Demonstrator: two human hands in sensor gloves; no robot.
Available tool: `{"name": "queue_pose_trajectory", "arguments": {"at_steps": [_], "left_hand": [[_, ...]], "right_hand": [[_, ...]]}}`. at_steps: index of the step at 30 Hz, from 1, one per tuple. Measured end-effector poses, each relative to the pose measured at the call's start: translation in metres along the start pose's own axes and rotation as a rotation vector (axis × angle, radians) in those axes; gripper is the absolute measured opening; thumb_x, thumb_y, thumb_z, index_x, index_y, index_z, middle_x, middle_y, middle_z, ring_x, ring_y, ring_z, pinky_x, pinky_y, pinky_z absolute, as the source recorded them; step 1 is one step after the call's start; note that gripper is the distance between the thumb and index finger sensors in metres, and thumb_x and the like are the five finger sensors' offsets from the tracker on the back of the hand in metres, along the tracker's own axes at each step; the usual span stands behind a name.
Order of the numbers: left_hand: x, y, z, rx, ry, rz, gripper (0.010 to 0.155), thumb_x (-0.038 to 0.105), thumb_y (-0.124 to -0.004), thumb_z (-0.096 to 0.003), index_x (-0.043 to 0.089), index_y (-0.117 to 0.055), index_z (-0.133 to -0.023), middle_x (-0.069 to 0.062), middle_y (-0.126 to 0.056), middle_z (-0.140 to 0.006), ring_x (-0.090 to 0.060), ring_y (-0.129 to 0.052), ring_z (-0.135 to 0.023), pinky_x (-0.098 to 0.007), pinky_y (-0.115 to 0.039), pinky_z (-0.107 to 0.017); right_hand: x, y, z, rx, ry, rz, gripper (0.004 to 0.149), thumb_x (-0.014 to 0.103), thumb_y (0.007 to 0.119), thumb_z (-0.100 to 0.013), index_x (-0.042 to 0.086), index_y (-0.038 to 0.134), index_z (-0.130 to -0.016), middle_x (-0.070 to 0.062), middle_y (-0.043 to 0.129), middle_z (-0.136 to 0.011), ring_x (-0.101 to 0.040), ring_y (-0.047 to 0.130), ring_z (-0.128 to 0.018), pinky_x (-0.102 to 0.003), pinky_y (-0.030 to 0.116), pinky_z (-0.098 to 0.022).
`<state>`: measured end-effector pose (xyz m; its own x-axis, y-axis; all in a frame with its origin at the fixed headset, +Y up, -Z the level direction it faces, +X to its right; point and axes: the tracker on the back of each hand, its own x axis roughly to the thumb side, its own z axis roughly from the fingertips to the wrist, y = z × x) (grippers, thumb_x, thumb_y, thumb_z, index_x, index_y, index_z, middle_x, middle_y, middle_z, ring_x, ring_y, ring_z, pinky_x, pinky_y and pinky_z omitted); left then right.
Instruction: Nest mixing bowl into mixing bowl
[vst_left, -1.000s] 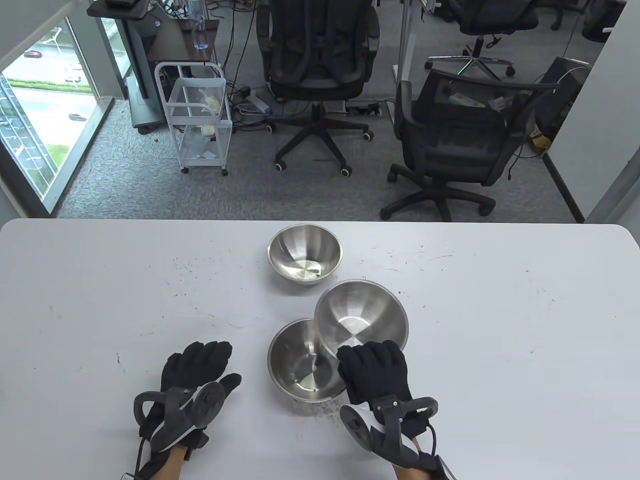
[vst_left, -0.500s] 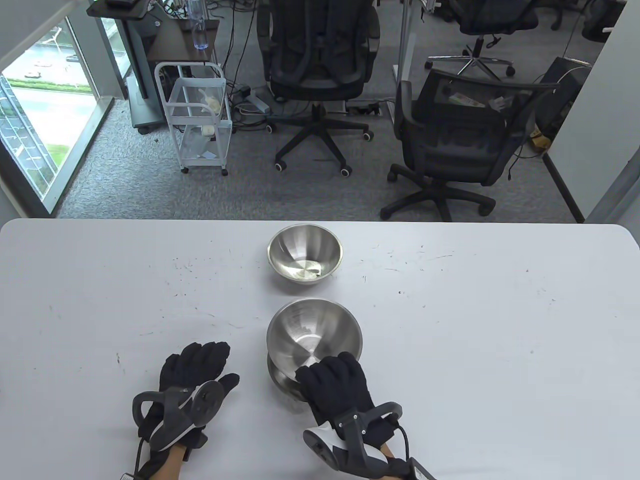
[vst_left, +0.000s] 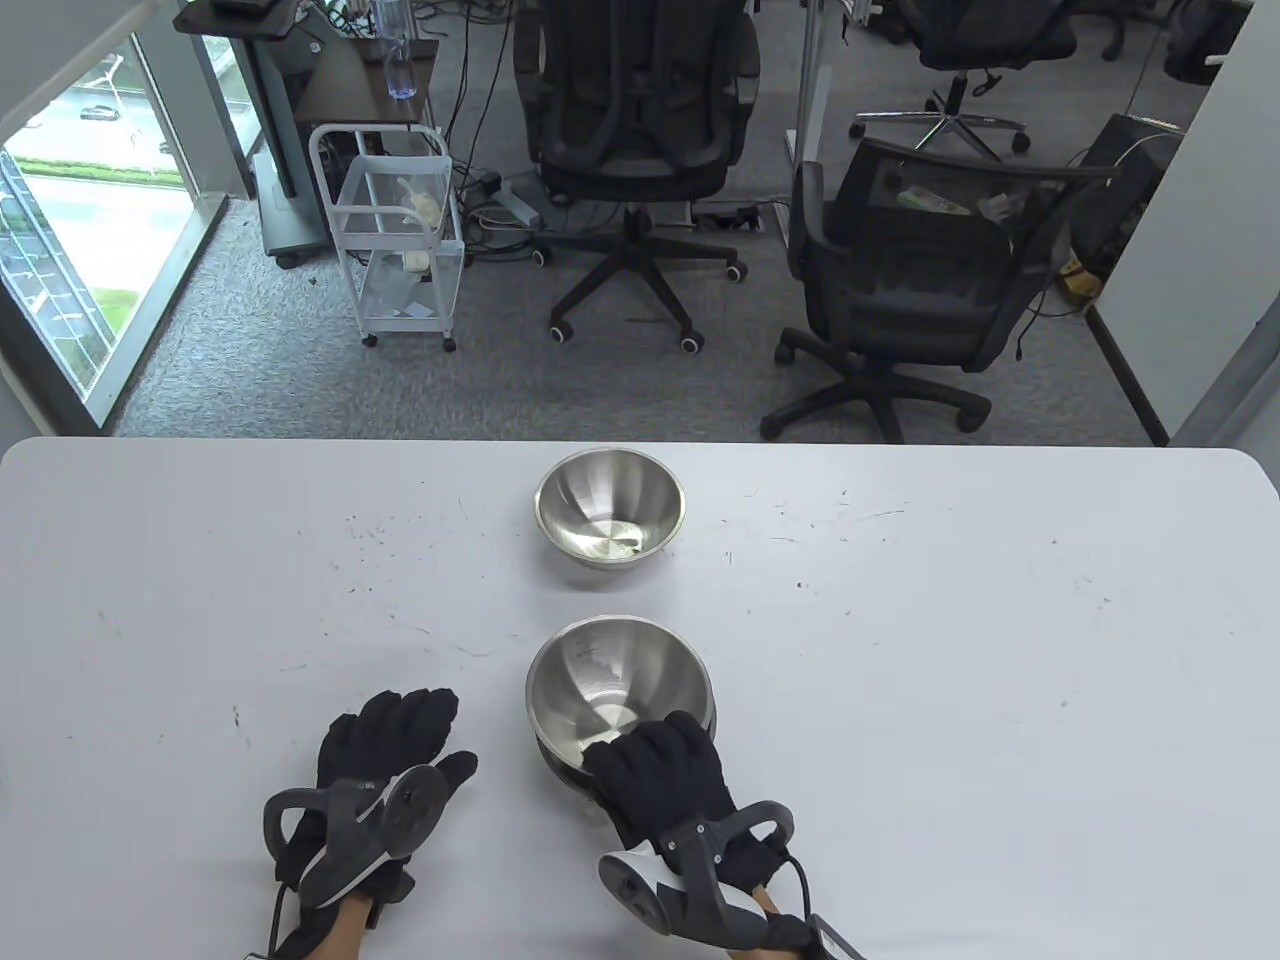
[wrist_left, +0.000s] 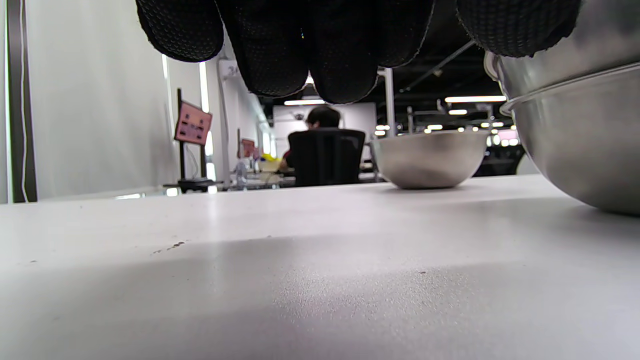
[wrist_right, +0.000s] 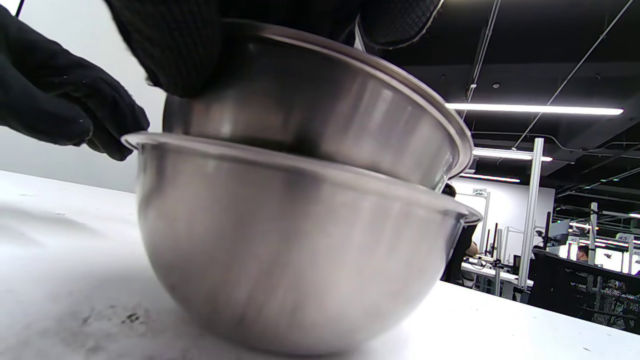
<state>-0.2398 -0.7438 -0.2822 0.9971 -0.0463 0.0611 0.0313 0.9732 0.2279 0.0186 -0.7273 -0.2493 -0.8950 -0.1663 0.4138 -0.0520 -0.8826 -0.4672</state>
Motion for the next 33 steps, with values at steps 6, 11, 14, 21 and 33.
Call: {"name": "queue_pose_trajectory", "arguments": {"at_steps": [6,11,14,21,33], "left_hand": [[-0.0001,-0.0005,0.0006,-0.004,-0.001,0.005,0.07,0.066,-0.068,-0.0445,0.04,-0.063,-0.109,0.009,-0.083,-0.11,-0.026,-0.08,-0.104,-0.057,-0.068,-0.074],[0.0002,-0.001,0.0007,-0.01,-0.005,0.007,0.07,0.066,-0.068,-0.0444,0.04,-0.063,-0.109,0.008,-0.083,-0.11,-0.026,-0.08,-0.104,-0.057,-0.068,-0.074],[0.0005,-0.0013,0.0008,-0.012,-0.008,0.011,0.07,0.066,-0.068,-0.0444,0.039,-0.063,-0.109,0.008,-0.083,-0.11,-0.026,-0.08,-0.104,-0.057,-0.068,-0.074],[0.0011,-0.0018,0.0011,-0.02,-0.013,0.012,0.07,0.066,-0.068,-0.044,0.04,-0.064,-0.109,0.008,-0.084,-0.109,-0.027,-0.081,-0.104,-0.057,-0.068,-0.074],[0.0023,-0.0028,0.0013,-0.037,-0.015,0.011,0.071,0.066,-0.068,-0.0443,0.04,-0.062,-0.11,0.008,-0.083,-0.11,-0.027,-0.08,-0.104,-0.057,-0.068,-0.074]], "right_hand": [[0.0006,0.0008,0.0006,0.017,-0.005,0.011,0.031,0.04,0.09,-0.041,0.038,0.089,-0.073,0.01,0.105,-0.065,-0.016,0.101,-0.067,-0.05,0.071,-0.066],[0.0004,0.0019,0.0028,0.029,-0.015,0.043,0.033,0.043,0.088,-0.041,0.039,0.088,-0.074,0.01,0.105,-0.067,-0.016,0.101,-0.068,-0.05,0.071,-0.066],[0.0005,0.0033,0.0029,0.055,-0.031,0.027,0.032,0.044,0.086,-0.042,0.039,0.089,-0.074,0.01,0.106,-0.066,-0.016,0.102,-0.068,-0.05,0.071,-0.066],[0.0013,0.0042,0.0036,0.102,-0.047,0.017,0.033,0.046,0.084,-0.042,0.039,0.089,-0.074,0.021,0.106,-0.066,-0.016,0.103,-0.068,-0.05,0.072,-0.066],[0.0013,0.0079,0.0039,0.19,-0.068,0.008,0.032,0.048,0.081,-0.044,0.039,0.091,-0.073,0.02,0.11,-0.065,-0.016,0.106,-0.067,-0.05,0.072,-0.066]]}}
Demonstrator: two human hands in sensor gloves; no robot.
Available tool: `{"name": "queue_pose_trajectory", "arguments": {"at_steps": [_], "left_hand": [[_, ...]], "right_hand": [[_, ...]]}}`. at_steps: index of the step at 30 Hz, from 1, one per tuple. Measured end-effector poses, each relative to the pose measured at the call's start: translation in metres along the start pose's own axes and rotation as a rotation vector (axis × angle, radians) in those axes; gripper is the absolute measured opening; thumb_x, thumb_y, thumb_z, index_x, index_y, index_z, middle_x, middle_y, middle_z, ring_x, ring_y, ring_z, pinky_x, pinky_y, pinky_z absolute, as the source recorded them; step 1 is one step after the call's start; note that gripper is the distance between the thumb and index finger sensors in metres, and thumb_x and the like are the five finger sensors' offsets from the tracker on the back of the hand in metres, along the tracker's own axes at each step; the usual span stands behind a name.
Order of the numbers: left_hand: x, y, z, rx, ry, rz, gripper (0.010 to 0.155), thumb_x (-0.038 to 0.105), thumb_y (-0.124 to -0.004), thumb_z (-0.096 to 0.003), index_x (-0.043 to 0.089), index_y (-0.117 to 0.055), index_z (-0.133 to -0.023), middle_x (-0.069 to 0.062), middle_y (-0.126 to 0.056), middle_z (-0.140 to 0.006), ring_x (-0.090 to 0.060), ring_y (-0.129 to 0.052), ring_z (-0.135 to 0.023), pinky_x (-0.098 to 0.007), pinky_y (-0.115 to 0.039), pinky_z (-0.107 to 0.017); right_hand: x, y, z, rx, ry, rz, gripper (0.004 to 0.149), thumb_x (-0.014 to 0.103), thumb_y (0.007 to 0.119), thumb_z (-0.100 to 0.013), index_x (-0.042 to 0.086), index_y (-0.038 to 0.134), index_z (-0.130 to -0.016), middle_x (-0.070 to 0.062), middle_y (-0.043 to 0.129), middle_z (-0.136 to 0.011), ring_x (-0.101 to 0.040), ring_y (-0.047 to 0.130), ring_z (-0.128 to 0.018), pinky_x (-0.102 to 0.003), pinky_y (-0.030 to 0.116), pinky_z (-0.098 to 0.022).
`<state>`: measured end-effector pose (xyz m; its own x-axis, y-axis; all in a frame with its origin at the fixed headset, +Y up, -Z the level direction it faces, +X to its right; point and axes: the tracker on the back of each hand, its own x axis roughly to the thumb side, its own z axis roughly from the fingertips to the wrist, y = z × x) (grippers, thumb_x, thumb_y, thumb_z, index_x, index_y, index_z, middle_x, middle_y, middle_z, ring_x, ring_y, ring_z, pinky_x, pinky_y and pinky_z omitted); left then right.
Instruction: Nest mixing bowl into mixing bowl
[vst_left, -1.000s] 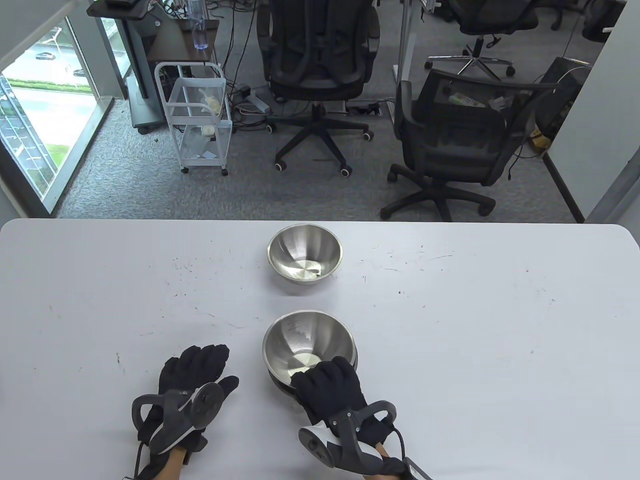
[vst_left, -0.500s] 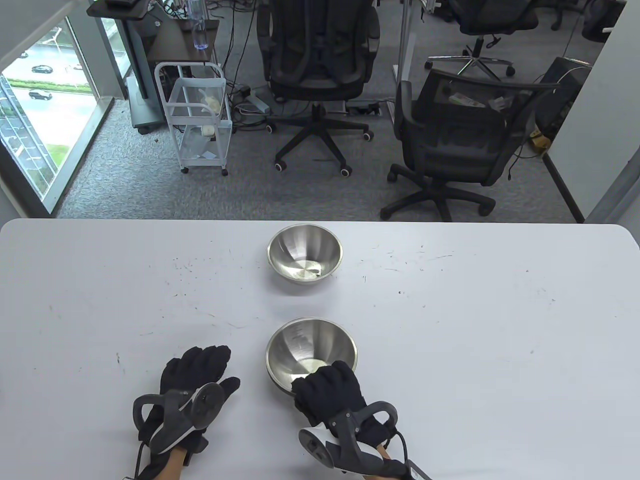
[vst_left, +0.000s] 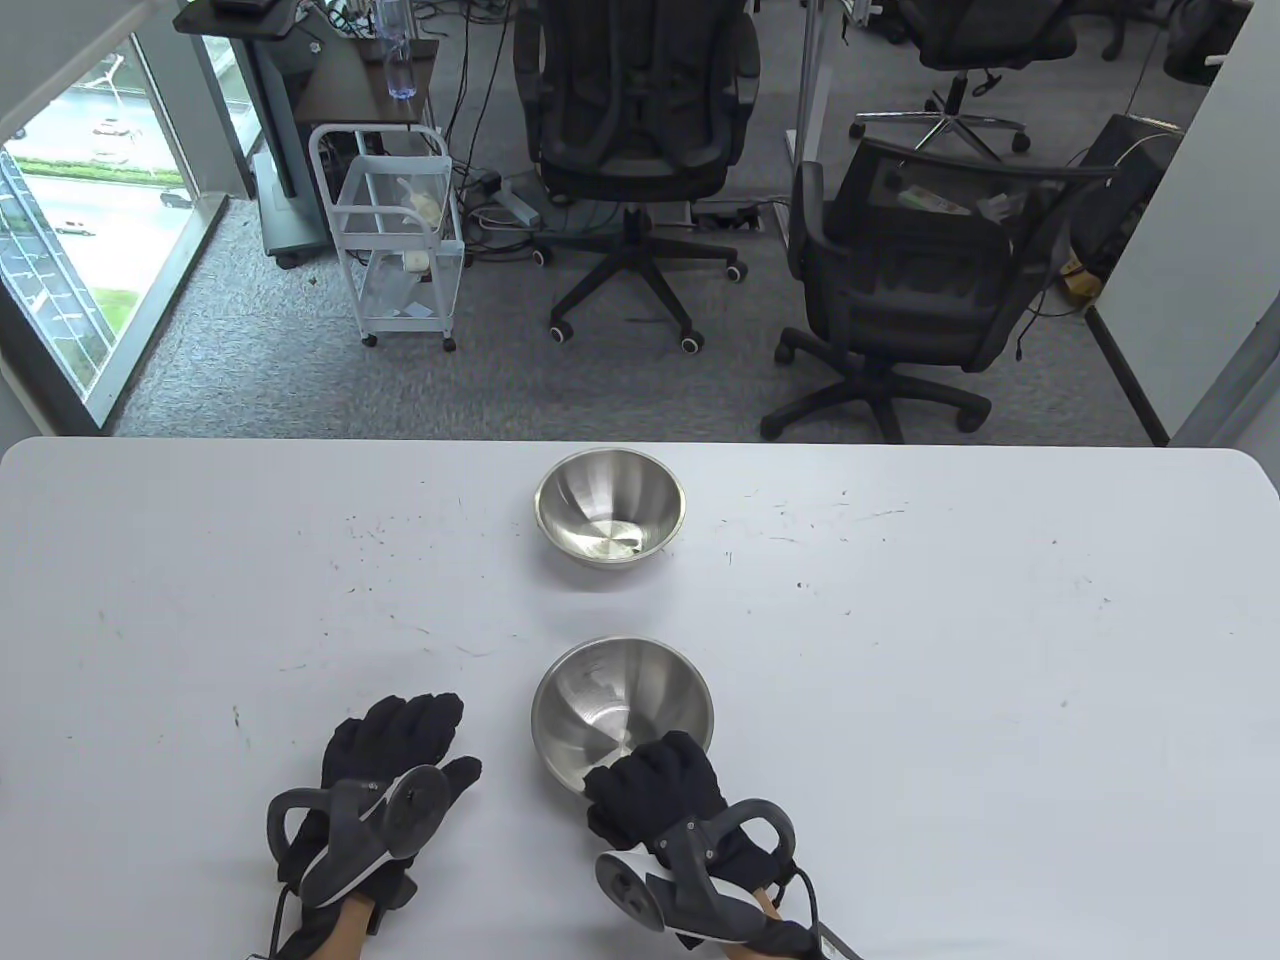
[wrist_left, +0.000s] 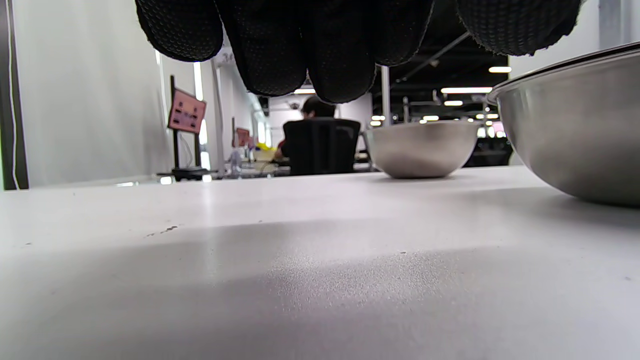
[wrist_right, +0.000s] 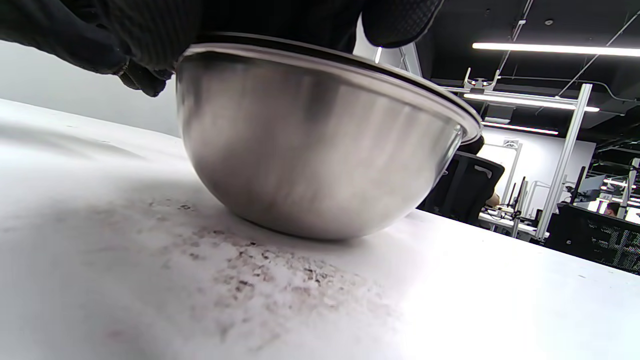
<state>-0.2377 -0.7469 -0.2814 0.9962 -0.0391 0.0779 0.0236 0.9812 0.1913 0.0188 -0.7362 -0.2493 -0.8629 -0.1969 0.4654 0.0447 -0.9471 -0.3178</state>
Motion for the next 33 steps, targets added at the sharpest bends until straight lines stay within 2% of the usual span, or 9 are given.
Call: {"name": "queue_pose_trajectory", "arguments": {"at_steps": [8,9,18,33], "left_hand": [[0.001,-0.001,0.0,-0.011,-0.001,0.002,0.071,0.066,-0.068,-0.0445,0.04,-0.062,-0.11,0.007,-0.082,-0.11,-0.027,-0.08,-0.104,-0.057,-0.067,-0.074],[0.001,-0.001,0.0,-0.013,-0.001,0.001,0.071,0.066,-0.068,-0.0449,0.039,-0.061,-0.11,0.007,-0.082,-0.111,-0.026,-0.079,-0.105,-0.057,-0.067,-0.075],[0.002,-0.002,0.0,-0.022,-0.004,-0.001,0.071,0.066,-0.068,-0.0446,0.04,-0.062,-0.11,0.007,-0.082,-0.11,-0.027,-0.08,-0.104,-0.057,-0.068,-0.074],[0.005,-0.003,-0.001,-0.037,-0.016,-0.015,0.071,0.066,-0.068,-0.0449,0.04,-0.061,-0.11,0.008,-0.082,-0.111,-0.027,-0.079,-0.105,-0.057,-0.067,-0.074]], "right_hand": [[-0.004,-0.001,0.002,0.002,0.011,0.005,0.037,0.05,0.082,-0.043,0.038,0.089,-0.077,0.019,0.107,-0.07,-0.017,0.103,-0.071,-0.051,0.071,-0.066],[-0.006,-0.002,0.003,0.002,0.016,0.001,0.038,0.05,0.082,-0.043,0.038,0.089,-0.078,0.011,0.108,-0.071,-0.017,0.103,-0.071,-0.051,0.071,-0.066],[-0.019,-0.004,0.007,0.002,0.053,-0.021,0.043,0.053,0.082,-0.041,0.037,0.088,-0.08,0.012,0.106,-0.073,-0.02,0.101,-0.073,-0.051,0.069,-0.067],[-0.064,-0.007,0.021,-0.013,0.191,-0.106,0.052,0.056,0.081,-0.038,0.033,0.086,-0.084,0.007,0.1,-0.078,-0.021,0.092,-0.08,-0.052,0.067,-0.069]]}}
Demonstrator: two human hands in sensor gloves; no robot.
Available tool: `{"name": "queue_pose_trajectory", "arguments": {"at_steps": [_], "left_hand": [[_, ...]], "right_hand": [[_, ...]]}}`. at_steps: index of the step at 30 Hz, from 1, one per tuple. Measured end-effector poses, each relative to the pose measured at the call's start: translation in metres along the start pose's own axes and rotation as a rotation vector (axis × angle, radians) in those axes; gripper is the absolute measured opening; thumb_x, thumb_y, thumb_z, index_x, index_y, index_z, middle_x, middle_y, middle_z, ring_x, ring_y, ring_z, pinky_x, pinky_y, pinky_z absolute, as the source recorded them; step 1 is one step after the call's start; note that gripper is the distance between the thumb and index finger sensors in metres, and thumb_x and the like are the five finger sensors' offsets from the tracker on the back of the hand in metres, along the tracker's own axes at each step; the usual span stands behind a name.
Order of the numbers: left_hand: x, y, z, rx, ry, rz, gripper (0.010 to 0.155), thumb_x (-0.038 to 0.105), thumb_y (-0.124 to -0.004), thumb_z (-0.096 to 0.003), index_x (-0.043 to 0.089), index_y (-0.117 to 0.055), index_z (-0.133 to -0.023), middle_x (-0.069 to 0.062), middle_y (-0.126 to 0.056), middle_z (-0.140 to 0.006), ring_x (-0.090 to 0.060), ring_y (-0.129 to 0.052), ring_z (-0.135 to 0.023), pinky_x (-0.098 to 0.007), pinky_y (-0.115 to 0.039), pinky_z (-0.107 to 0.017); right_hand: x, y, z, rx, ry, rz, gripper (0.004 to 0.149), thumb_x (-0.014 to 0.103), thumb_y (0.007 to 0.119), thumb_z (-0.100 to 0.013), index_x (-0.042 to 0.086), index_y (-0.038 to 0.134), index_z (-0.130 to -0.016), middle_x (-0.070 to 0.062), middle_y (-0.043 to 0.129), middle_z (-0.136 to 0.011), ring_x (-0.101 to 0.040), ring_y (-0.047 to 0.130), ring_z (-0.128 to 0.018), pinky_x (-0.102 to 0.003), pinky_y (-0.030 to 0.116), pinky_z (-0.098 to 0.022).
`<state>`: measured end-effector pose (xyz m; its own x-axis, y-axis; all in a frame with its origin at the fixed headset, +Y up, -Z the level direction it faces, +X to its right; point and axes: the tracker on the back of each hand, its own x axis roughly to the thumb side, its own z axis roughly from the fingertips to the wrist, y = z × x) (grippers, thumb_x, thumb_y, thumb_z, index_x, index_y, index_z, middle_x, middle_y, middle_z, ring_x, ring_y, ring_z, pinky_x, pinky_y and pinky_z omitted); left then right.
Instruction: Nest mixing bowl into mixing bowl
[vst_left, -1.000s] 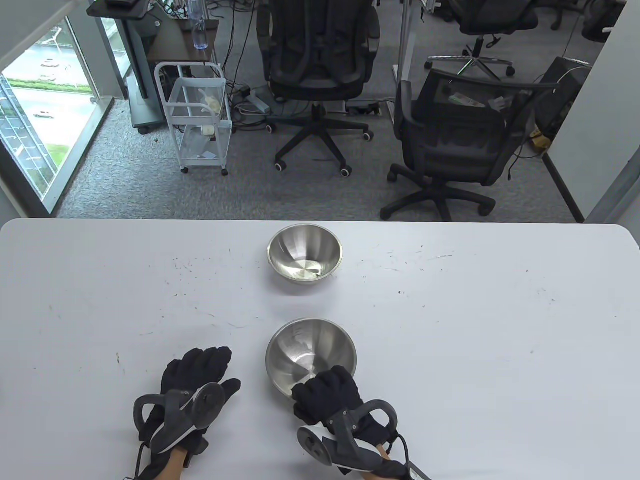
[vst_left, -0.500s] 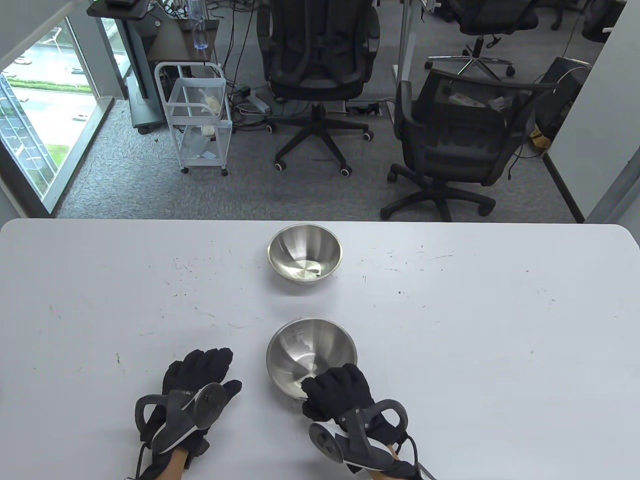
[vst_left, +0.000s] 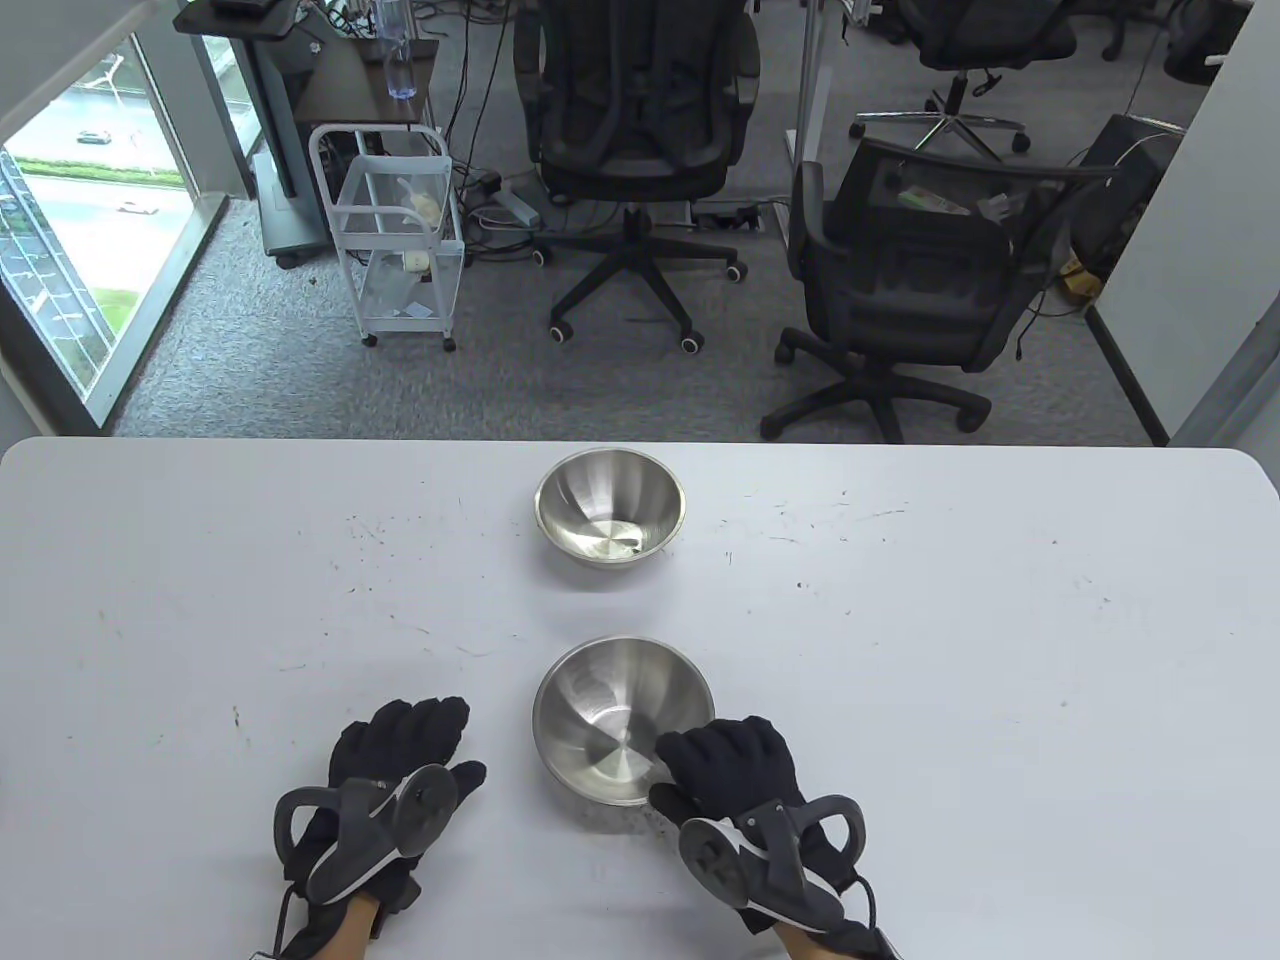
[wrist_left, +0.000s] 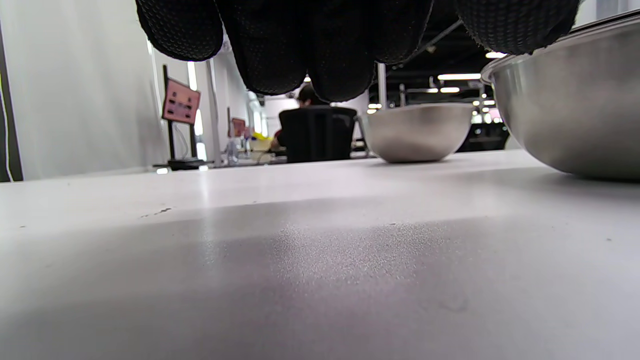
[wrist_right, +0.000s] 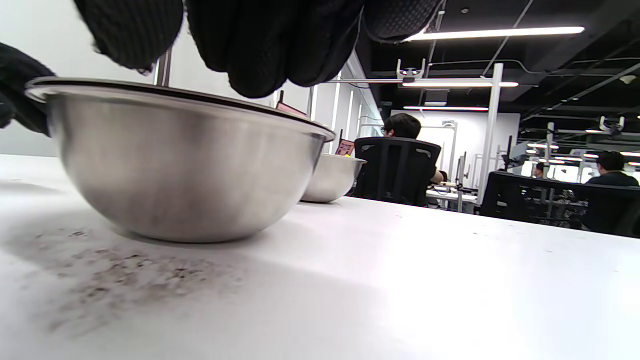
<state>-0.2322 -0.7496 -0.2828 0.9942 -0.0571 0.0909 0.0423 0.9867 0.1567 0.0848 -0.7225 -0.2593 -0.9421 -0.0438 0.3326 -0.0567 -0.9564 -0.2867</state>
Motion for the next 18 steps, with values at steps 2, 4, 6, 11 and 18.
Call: {"name": "queue_pose_trajectory", "arguments": {"at_steps": [2,4,6,11,18], "left_hand": [[0.001,0.0,0.0,0.0,-0.005,-0.003,0.071,0.066,-0.068,-0.0448,0.04,-0.061,-0.11,0.008,-0.082,-0.111,-0.027,-0.079,-0.105,-0.057,-0.067,-0.075],[0.003,0.0,-0.001,0.0,-0.009,-0.007,0.071,0.066,-0.068,-0.045,0.04,-0.061,-0.11,0.008,-0.082,-0.111,-0.027,-0.079,-0.105,-0.057,-0.067,-0.075],[0.004,0.0,-0.001,-0.001,-0.013,-0.012,0.071,0.066,-0.068,-0.0445,0.04,-0.062,-0.11,0.008,-0.083,-0.111,-0.027,-0.08,-0.104,-0.057,-0.068,-0.074],[0.007,0.001,-0.002,0.0,-0.021,-0.02,0.07,0.066,-0.068,-0.0453,0.04,-0.061,-0.11,0.008,-0.082,-0.111,-0.027,-0.079,-0.105,-0.057,-0.067,-0.075],[0.011,-0.002,-0.007,-0.012,-0.028,-0.023,0.07,0.066,-0.067,-0.0457,0.041,-0.061,-0.11,0.008,-0.081,-0.111,-0.027,-0.078,-0.105,-0.057,-0.067,-0.075]], "right_hand": [[-0.006,0.0,0.0,0.001,0.019,-0.004,0.052,0.056,0.082,-0.038,0.033,0.085,-0.085,0.007,0.098,-0.079,-0.021,0.091,-0.08,-0.052,0.067,-0.069],[-0.012,0.001,0.0,0.0,0.043,-0.01,0.052,0.056,0.082,-0.038,0.032,0.085,-0.085,0.007,0.097,-0.08,-0.021,0.091,-0.081,-0.052,0.067,-0.069],[-0.019,0.003,-0.001,0.01,0.069,-0.018,0.052,0.055,0.082,-0.038,0.032,0.084,-0.085,0.008,0.096,-0.081,-0.021,0.09,-0.081,-0.052,0.066,-0.069],[-0.034,0.009,-0.001,0.025,0.125,-0.015,0.053,0.055,0.082,-0.038,0.032,0.083,-0.086,0.009,0.094,-0.083,-0.02,0.09,-0.081,-0.052,0.066,-0.069],[-0.057,0.018,-0.001,0.053,0.214,-0.018,0.053,0.056,0.08,-0.04,0.033,0.081,-0.088,0.008,0.093,-0.085,-0.021,0.089,-0.083,-0.052,0.066,-0.069]]}}
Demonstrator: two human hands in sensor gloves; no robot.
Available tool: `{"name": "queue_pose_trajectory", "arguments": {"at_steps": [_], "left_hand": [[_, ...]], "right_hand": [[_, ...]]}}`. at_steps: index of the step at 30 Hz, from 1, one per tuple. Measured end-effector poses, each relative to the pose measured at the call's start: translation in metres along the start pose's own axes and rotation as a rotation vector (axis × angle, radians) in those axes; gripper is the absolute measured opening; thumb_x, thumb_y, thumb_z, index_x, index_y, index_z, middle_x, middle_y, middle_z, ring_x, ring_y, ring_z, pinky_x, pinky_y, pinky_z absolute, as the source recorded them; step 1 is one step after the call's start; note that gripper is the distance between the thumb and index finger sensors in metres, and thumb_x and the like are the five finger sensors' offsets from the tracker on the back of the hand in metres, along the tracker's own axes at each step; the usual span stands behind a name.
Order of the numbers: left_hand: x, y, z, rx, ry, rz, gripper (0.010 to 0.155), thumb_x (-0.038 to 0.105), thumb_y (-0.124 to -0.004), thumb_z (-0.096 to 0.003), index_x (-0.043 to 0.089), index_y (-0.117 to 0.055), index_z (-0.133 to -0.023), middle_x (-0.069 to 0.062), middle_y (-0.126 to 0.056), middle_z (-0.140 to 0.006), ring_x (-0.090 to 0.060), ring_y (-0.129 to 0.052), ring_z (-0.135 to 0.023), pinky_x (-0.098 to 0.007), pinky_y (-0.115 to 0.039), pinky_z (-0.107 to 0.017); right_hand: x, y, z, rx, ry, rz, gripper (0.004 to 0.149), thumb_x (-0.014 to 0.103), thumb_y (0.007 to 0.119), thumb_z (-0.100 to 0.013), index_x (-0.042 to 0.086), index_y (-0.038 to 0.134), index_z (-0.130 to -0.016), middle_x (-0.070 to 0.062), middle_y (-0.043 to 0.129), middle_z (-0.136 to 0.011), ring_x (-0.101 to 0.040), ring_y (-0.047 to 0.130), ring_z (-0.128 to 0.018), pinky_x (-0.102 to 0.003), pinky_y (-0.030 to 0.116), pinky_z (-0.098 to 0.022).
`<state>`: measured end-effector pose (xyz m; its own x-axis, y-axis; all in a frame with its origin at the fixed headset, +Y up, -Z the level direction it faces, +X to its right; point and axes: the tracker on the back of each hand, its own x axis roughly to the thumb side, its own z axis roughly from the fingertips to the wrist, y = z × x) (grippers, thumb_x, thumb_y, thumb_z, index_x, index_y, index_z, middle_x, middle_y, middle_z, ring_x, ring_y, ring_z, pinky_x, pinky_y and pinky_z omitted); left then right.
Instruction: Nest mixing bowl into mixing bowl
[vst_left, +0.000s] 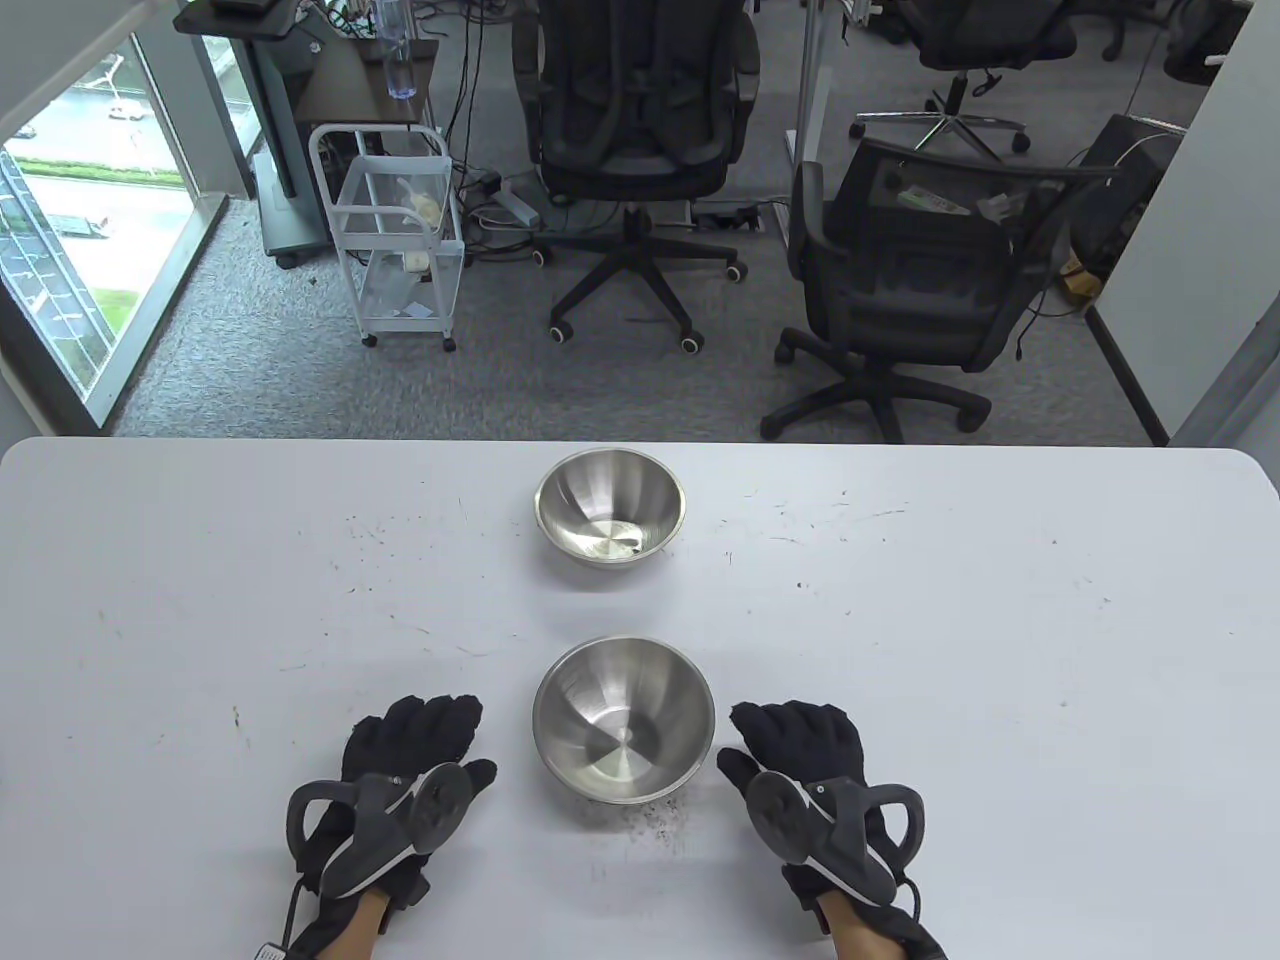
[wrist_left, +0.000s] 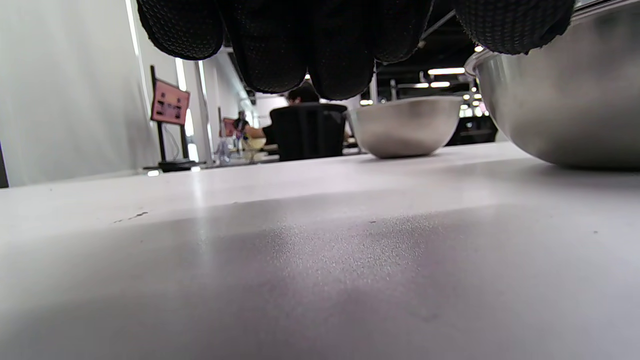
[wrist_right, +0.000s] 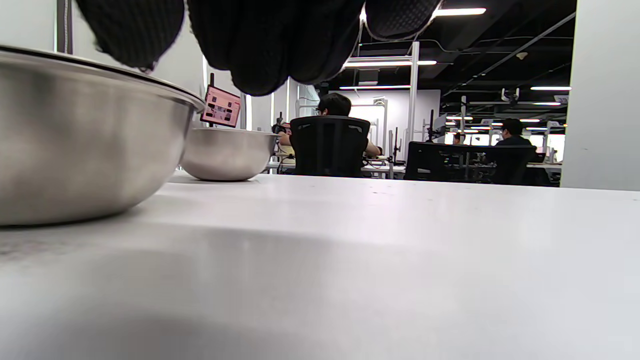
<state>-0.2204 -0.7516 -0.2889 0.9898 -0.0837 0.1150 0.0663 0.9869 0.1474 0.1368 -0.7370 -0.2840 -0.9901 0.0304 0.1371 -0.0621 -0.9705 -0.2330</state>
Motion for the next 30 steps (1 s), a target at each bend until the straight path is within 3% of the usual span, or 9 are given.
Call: {"name": "queue_pose_trajectory", "arguments": {"at_steps": [7,15,23,30], "left_hand": [[0.005,-0.005,-0.007,-0.015,-0.005,-0.039,0.07,0.066,-0.067,-0.0463,0.042,-0.059,-0.111,0.009,-0.081,-0.112,-0.026,-0.079,-0.106,-0.058,-0.069,-0.074],[-0.012,0.007,-0.027,0.072,0.055,-0.009,0.07,0.064,-0.069,-0.0464,0.041,-0.057,-0.112,0.01,-0.083,-0.109,-0.024,-0.082,-0.103,-0.054,-0.072,-0.074],[-0.022,0.022,-0.077,0.065,0.085,-0.06,0.069,0.063,-0.07,-0.0466,0.044,-0.057,-0.111,0.011,-0.084,-0.108,-0.021,-0.09,-0.095,-0.05,-0.079,-0.068],[0.009,0.026,-0.126,0.079,0.001,-0.164,0.068,0.064,-0.071,-0.0458,0.046,-0.058,-0.11,0.012,-0.084,-0.108,-0.014,-0.097,-0.083,-0.045,-0.083,-0.065]], "right_hand": [[-0.015,0.007,-0.004,0.028,0.054,-0.024,0.054,0.056,0.08,-0.04,0.032,0.079,-0.089,0.007,0.092,-0.086,-0.023,0.088,-0.084,-0.053,0.065,-0.069],[-0.018,0.009,-0.004,0.024,0.065,-0.022,0.055,0.056,0.08,-0.04,0.032,0.079,-0.09,0.007,0.092,-0.087,-0.023,0.088,-0.085,-0.052,0.065,-0.069],[-0.02,0.011,-0.004,0.019,0.079,-0.037,0.056,0.056,0.08,-0.04,0.032,0.078,-0.09,0.007,0.092,-0.088,-0.023,0.087,-0.085,-0.052,0.065,-0.069],[-0.026,0.013,-0.006,0.029,0.1,-0.039,0.056,0.056,0.08,-0.04,0.032,0.078,-0.09,0.007,0.092,-0.088,-0.023,0.087,-0.085,-0.052,0.065,-0.069]]}}
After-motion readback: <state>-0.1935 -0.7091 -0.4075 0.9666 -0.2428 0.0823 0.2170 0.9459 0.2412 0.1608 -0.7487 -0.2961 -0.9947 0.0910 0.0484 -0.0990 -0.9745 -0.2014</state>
